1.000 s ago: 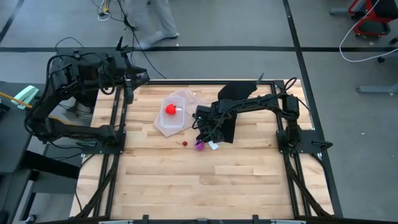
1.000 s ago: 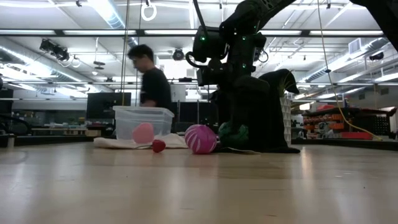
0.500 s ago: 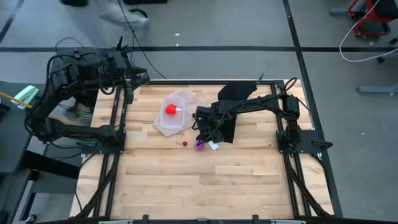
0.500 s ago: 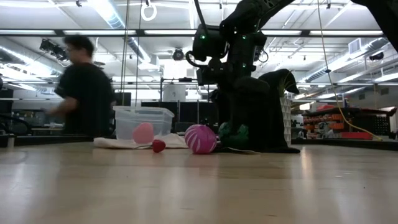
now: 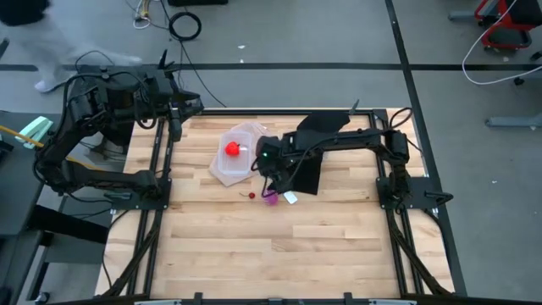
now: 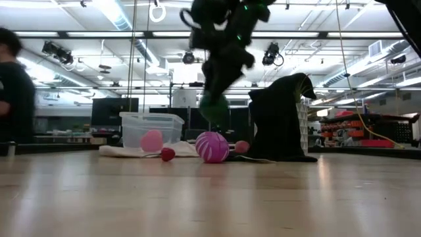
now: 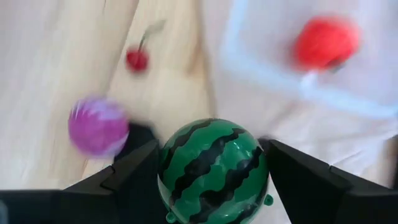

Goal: Pick and placing Produce into tupperware
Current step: Put the green watermelon into the transparent bin

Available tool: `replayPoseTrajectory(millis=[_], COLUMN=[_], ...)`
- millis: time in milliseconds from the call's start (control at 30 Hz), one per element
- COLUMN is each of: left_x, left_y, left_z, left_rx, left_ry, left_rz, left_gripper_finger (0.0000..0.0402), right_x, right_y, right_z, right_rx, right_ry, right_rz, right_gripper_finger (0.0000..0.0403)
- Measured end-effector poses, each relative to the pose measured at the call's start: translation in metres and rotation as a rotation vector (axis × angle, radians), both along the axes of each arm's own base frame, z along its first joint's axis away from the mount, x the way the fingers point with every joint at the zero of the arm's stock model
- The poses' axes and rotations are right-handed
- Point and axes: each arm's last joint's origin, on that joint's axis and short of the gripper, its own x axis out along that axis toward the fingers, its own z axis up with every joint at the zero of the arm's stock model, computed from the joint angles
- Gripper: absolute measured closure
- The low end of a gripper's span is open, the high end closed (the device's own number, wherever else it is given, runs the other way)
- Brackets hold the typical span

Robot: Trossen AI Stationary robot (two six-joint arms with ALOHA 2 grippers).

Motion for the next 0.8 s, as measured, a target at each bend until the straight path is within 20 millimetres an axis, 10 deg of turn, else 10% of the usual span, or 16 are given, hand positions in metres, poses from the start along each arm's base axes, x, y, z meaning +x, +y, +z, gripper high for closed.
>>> replayPoseTrajectory(millis=[367, 800], left_x=[0.000, -0.001], left_y=[0.000, 0.000], left_z=[0.000, -0.001], left_rx=[0.001, 0.007], left_ry=[0.000, 0.017], left_rz=[0.000, -0.005], left_gripper_finger=[0.0215, 0.0216], right_x=[0.028, 0.055], right_y=[-0.005, -0.031], right_z=[0.079, 0.043], right_rx=[-0.046, 0.029], right_ry=[-0.425, -0.453], right_rz=[-0.008, -0.147], right_gripper_finger=[0.0110, 0.0114])
